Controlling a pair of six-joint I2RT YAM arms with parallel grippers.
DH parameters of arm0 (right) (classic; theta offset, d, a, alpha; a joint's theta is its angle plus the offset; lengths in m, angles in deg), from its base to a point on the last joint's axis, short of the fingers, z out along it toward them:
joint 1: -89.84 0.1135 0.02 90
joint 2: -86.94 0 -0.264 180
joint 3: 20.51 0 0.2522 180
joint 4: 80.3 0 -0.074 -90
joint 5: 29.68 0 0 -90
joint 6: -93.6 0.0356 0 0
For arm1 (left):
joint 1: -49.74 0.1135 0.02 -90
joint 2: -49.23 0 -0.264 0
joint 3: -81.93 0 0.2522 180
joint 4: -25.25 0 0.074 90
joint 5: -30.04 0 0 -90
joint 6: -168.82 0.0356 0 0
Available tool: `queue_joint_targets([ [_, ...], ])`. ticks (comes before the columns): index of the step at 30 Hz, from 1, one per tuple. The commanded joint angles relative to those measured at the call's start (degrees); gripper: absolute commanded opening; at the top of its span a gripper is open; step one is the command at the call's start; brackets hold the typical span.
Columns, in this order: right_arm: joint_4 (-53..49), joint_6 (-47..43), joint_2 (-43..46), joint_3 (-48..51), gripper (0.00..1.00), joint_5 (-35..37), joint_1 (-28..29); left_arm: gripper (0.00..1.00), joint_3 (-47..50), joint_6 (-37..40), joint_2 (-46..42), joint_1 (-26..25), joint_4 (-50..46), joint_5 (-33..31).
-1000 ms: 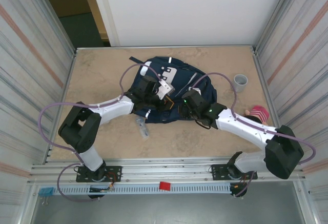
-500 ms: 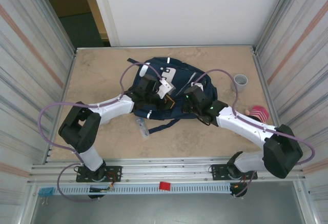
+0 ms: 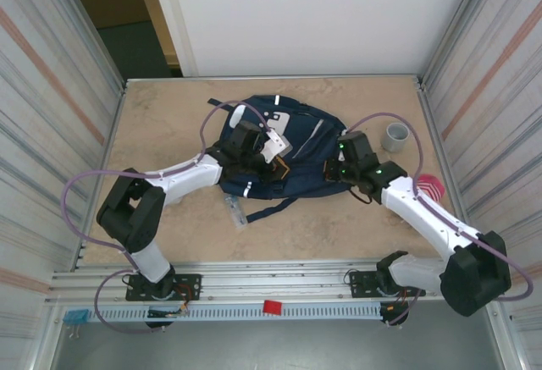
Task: Pack the student bag
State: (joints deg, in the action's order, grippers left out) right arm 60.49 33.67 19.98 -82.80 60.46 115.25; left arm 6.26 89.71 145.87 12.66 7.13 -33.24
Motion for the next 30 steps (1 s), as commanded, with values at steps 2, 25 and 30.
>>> queue_joint_targets([
  [2,-9.1,-8.5,0.4,-1.4,0.00,-3.2,-3.4,0.00,1.7,1.3,-3.2,3.5,-7.9,-6.6],
  [25,-3.9,2.2,3.6,3.6,0.00,-8.5,2.6,0.76,20.8,-59.3,-19.5,1.7,5.4,-12.0],
  [30,-2.1,5.2,4.8,5.7,0.00,-6.6,6.5,0.77,19.4,-62.7,-12.0,1.6,12.5,-11.2],
])
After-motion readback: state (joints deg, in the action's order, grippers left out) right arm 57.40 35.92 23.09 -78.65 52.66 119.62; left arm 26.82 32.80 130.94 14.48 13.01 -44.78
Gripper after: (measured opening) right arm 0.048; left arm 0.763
